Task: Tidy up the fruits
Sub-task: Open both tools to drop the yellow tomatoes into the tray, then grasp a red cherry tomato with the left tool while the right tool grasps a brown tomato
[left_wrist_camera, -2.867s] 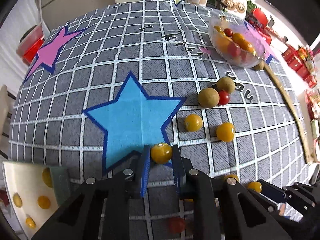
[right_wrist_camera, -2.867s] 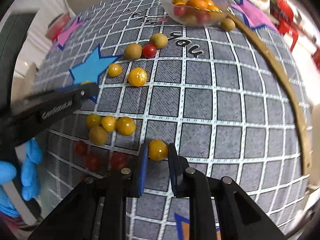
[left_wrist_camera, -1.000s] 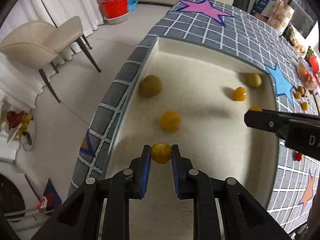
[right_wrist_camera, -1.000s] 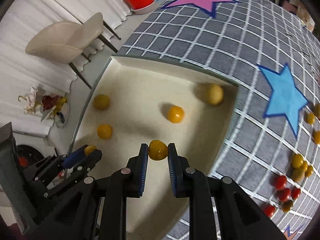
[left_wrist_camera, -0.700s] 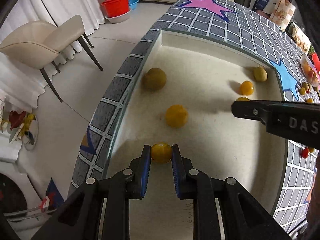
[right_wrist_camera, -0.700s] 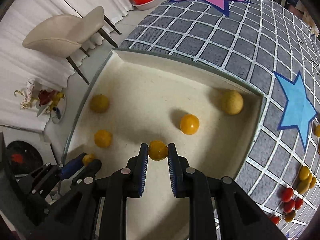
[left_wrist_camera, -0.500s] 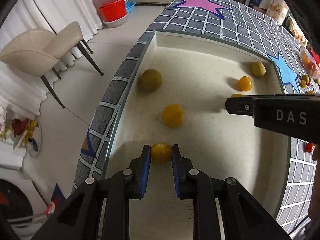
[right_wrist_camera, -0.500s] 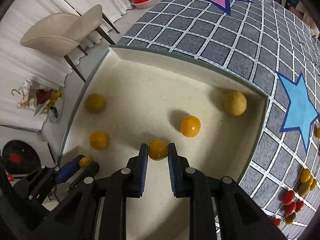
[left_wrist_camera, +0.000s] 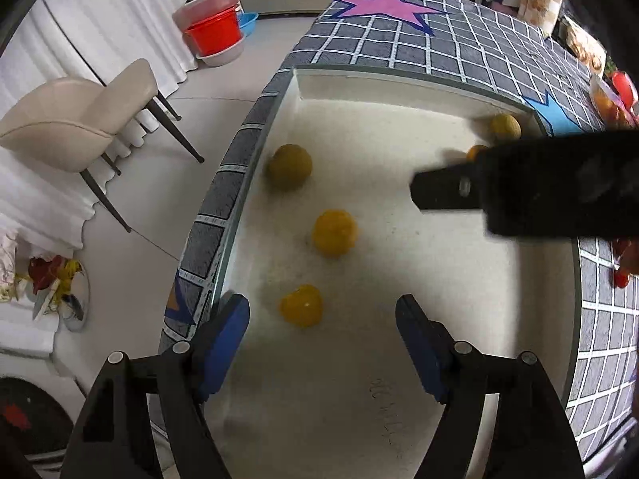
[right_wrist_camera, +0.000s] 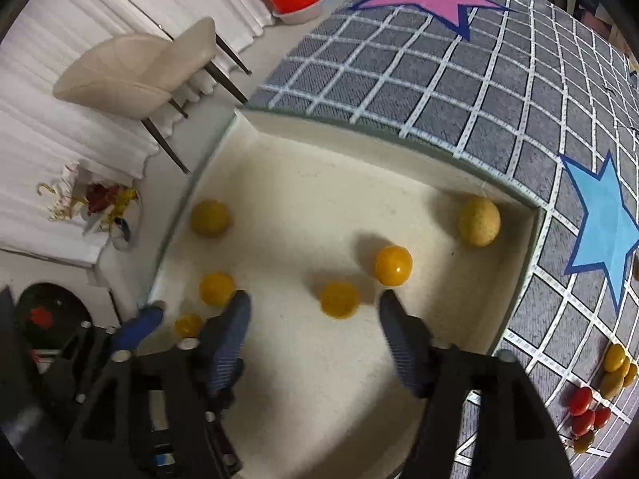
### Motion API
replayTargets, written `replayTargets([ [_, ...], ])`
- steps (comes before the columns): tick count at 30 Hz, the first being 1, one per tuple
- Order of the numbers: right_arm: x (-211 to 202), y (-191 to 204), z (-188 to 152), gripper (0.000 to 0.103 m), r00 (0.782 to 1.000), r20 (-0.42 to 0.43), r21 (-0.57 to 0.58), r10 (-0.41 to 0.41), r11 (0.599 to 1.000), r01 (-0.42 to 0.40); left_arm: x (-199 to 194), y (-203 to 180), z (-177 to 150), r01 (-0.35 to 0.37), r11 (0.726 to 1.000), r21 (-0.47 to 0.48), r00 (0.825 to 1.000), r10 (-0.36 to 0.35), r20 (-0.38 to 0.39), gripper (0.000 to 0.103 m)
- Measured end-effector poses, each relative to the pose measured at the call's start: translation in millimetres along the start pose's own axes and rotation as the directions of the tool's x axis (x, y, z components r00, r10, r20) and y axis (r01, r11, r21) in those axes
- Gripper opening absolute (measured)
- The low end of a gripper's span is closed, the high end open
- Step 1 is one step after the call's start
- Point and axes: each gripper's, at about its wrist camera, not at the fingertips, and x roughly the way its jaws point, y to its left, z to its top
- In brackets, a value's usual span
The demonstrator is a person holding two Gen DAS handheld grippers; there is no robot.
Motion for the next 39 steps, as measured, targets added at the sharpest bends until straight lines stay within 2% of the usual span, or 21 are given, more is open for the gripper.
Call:
replayTargets([
  [6, -43, -17, 1, 0.082, 0.994, 0.103, 0.072, 0.022, 0.997, -0.029, -11, -12, 7, 0.007, 0.999, 0.035, 1.000, -0.007, 0.007, 0.077],
  [11, -80, -60, -18, 0.082, 0.987, 0.155, 0.173, -0.047, 0.985, 0.020, -26, -39, 19, 0.026, 0.995, 0.097, 0.999, -0.029, 0.038, 0.077],
  [16, -105, -112, -57, 0.082, 0.979, 0.142, 0.263, -0.144, 0.959, 0.103, -41, -80, 33, 0.070, 0.983, 0.170, 0.994, -0.082, 0.065, 0.077],
  [23, -127, -176, -120, 0.082, 0.961, 0.081, 0.364, -0.265, 0.905, 0.219, -59, -147, 44, 0.134, 0.949, 0.287, 0.984, -0.162, 0.079, 0.077],
  [28, -130, -202, -152, 0.082, 0.950, 0.045, 0.399, -0.308, 0.877, 0.266, -50, -192, 43, 0.165, 0.914, 0.371, 0.981, -0.193, 0.039, 0.077],
  [29, -129, -204, -155, 0.081, 0.951, 0.042, 0.401, -0.307, 0.877, 0.266, -44, -200, 42, 0.166, 0.905, 0.392, 0.981, -0.192, 0.027, 0.077],
  [33, -124, -207, -164, 0.061, 0.955, 0.043, 0.382, -0.294, 0.888, 0.256, -28, -221, 39, 0.182, 0.876, 0.446, 0.980, -0.201, -0.004, 0.077],
  [39, -111, -208, -167, 0.055, 0.967, 0.054, 0.347, -0.249, 0.913, 0.216, -17, -236, 44, 0.223, 0.857, 0.464, 0.970, -0.242, -0.020, 0.077],
])
